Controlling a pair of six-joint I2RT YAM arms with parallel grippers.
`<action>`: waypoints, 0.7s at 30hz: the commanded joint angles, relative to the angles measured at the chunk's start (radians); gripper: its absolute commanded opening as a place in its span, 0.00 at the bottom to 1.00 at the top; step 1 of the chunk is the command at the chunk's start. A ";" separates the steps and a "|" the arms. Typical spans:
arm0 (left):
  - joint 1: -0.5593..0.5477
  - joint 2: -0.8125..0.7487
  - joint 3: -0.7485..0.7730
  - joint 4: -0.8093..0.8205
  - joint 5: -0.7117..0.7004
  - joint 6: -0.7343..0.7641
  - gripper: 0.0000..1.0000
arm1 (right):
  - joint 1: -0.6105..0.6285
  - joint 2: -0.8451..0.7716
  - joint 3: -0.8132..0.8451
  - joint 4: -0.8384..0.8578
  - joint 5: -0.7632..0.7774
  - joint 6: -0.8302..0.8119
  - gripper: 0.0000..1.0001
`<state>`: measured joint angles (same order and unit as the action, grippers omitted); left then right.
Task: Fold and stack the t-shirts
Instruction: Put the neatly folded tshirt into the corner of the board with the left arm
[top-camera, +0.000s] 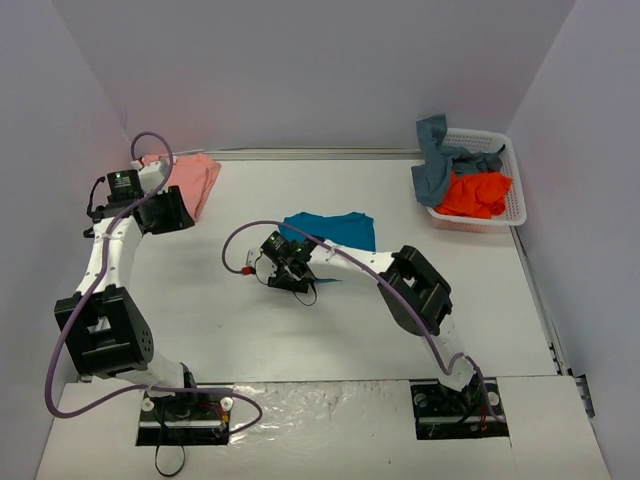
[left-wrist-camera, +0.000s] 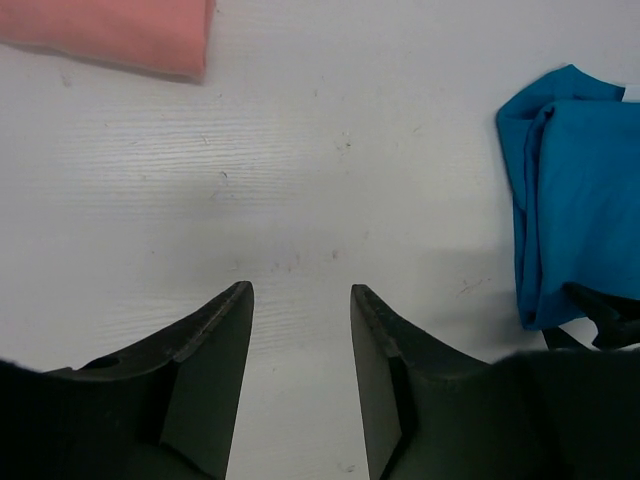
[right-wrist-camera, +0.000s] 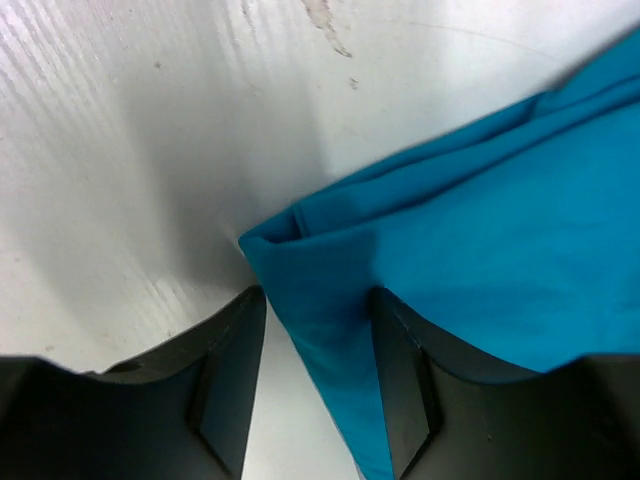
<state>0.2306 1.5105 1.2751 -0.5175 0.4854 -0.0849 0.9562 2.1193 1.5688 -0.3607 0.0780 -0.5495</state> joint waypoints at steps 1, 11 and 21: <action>0.007 -0.059 -0.013 0.050 0.030 -0.015 0.43 | 0.010 0.040 0.030 -0.024 0.011 0.011 0.41; 0.021 -0.087 -0.063 0.103 0.094 -0.044 0.55 | 0.027 0.076 0.048 -0.030 0.037 0.013 0.15; 0.026 -0.064 -0.095 0.166 0.251 -0.188 0.94 | 0.033 0.065 0.071 -0.069 0.060 -0.007 0.00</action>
<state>0.2485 1.4528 1.1683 -0.4053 0.6426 -0.1864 0.9775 2.1712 1.6066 -0.3630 0.1272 -0.5507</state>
